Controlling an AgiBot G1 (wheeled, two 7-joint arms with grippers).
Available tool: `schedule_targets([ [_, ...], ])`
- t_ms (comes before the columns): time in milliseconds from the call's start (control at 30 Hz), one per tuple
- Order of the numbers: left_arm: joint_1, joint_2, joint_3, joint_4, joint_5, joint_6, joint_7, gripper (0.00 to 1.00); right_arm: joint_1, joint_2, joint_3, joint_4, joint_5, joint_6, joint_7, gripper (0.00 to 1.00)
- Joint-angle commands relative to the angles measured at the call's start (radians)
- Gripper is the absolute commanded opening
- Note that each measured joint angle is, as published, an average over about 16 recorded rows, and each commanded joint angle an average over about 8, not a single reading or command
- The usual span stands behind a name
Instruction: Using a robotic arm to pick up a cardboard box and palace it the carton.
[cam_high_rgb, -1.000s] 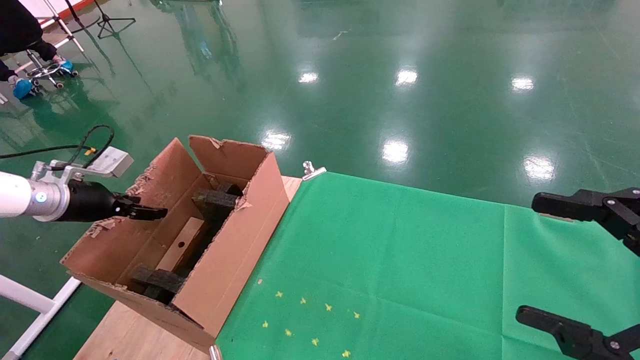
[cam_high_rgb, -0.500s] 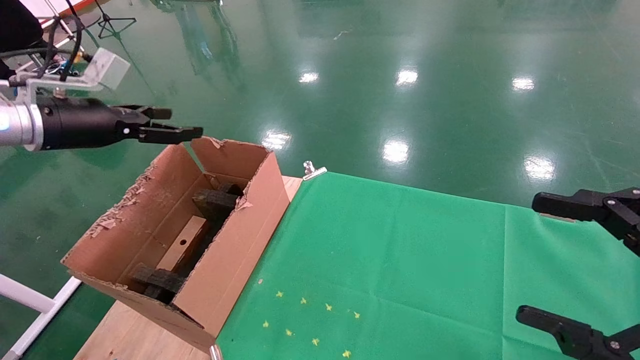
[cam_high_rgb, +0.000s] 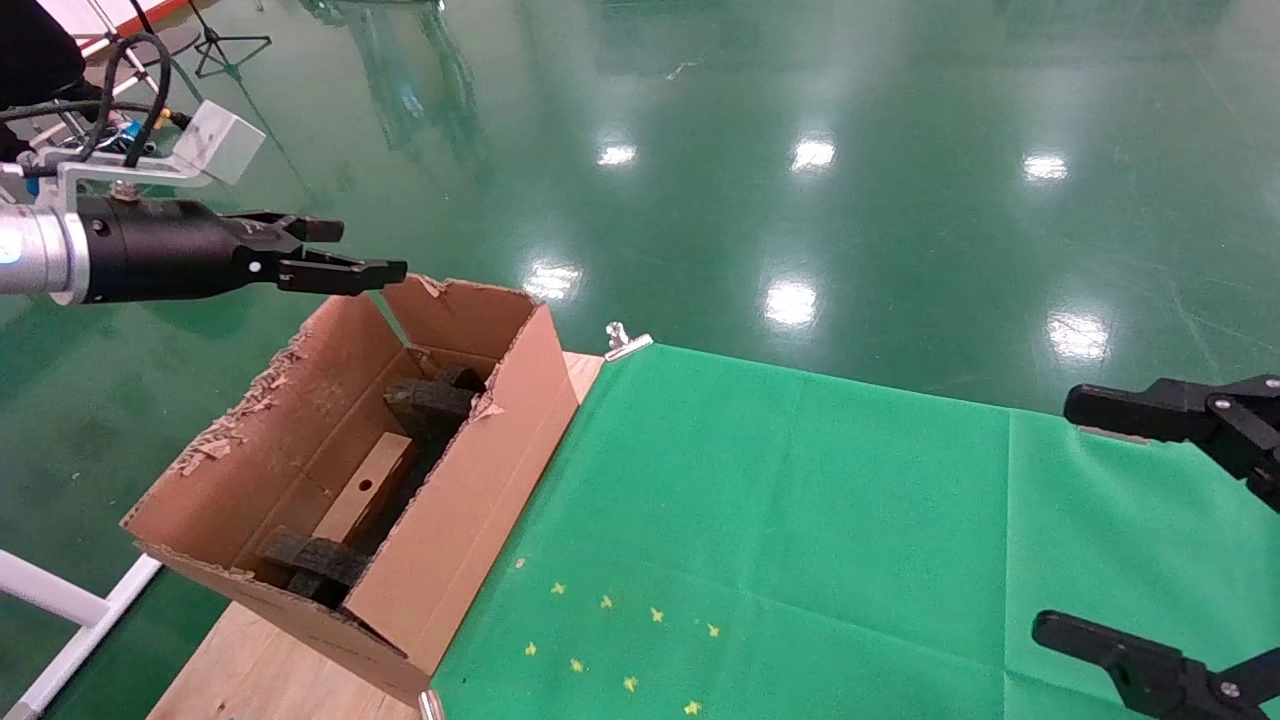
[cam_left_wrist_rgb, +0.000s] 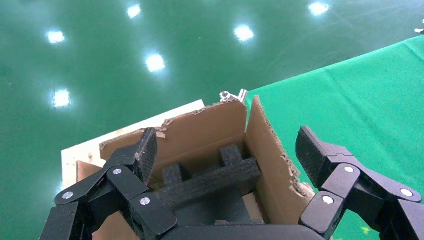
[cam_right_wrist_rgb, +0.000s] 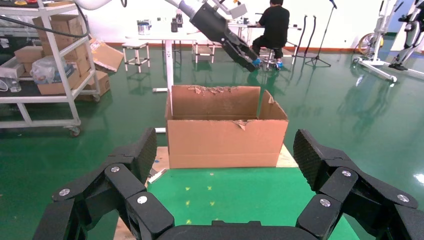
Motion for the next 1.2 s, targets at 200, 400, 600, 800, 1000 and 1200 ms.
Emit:
schedule_targets([
  [200, 0.050, 0.004, -0.012, -0.053, -0.067, 0.011, 0.021, 1.00, 0.000, 0.000, 0.000, 0.000, 0.000, 0.000, 0.000, 1.00],
  [400, 0.116, 0.010, -0.029, -0.127, -0.158, 0.029, 0.049, 1.00, 0.000, 0.000, 0.000, 0.000, 0.000, 0.000, 0.000, 1.00],
  [600, 0.182, 0.015, -0.046, -0.201, -0.250, 0.046, 0.076, 1.00, 0.000, 0.000, 0.000, 0.000, 0.000, 0.000, 0.000, 1.00],
  [800, 0.249, 0.021, -0.062, -0.275, -0.342, 0.064, 0.103, 1.00, 0.000, 0.000, 0.000, 0.000, 0.000, 0.000, 0.000, 1.00],
  [1000, 0.316, 0.026, -0.079, -0.350, -0.435, 0.082, 0.131, 1.00, 0.000, 0.000, 0.000, 0.000, 0.000, 0.000, 0.000, 1.00],
  [1200, 0.384, 0.032, -0.097, -0.425, -0.529, 0.100, 0.159, 1.00, 0.000, 0.000, 0.000, 0.000, 0.000, 0.000, 0.000, 1.00],
])
